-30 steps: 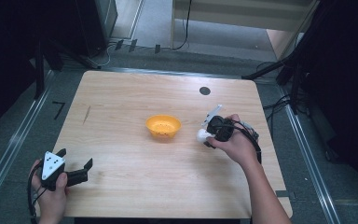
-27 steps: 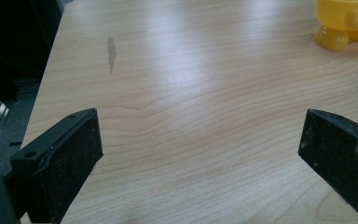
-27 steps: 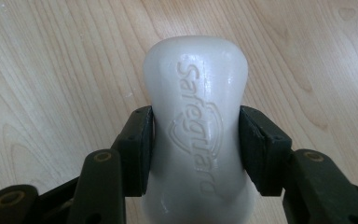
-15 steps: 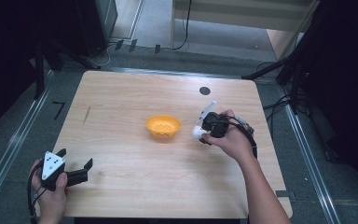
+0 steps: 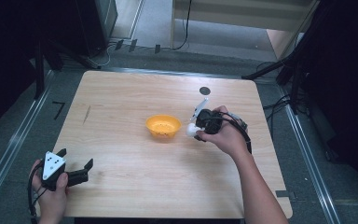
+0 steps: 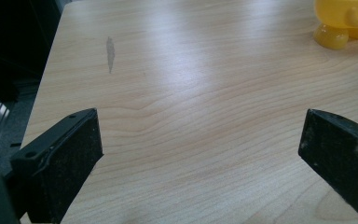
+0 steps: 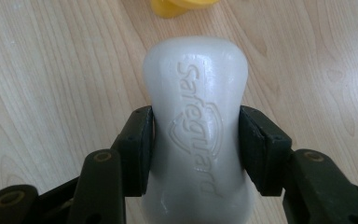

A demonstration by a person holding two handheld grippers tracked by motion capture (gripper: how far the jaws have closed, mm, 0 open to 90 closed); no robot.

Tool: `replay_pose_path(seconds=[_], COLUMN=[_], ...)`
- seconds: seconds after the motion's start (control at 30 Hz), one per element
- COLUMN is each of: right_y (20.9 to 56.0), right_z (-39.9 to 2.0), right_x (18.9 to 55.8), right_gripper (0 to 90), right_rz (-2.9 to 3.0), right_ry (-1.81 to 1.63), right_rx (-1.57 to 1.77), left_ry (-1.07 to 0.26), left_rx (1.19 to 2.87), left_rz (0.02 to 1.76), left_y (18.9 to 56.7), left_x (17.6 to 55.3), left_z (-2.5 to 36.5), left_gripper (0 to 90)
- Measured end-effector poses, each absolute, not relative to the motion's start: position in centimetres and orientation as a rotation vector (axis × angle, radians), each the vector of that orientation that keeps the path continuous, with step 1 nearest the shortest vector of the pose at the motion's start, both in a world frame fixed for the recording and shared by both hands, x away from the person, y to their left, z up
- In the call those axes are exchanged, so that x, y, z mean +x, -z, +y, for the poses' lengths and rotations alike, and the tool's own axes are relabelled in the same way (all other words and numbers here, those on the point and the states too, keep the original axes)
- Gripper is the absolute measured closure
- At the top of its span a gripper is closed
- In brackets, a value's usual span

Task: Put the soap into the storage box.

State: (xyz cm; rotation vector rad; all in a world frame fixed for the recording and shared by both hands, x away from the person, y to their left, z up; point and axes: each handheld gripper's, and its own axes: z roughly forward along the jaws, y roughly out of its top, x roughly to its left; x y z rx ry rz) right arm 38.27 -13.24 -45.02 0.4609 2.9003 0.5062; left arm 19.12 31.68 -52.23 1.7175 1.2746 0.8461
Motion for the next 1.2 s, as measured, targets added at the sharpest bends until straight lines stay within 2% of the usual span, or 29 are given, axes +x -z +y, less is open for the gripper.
replay_pose_path(seconds=[1.2], right_y=[43.7], right_z=[-7.9], right_x=[40.1], right_gripper=[50.2], right_rz=[2.909], right_ry=[-0.516], right_rx=[0.311], left_ry=[-0.85], left_rx=[1.714], left_rz=[1.269], left_y=[52.2], left_x=[19.0], left_z=[31.7], left_gripper=[0.0])
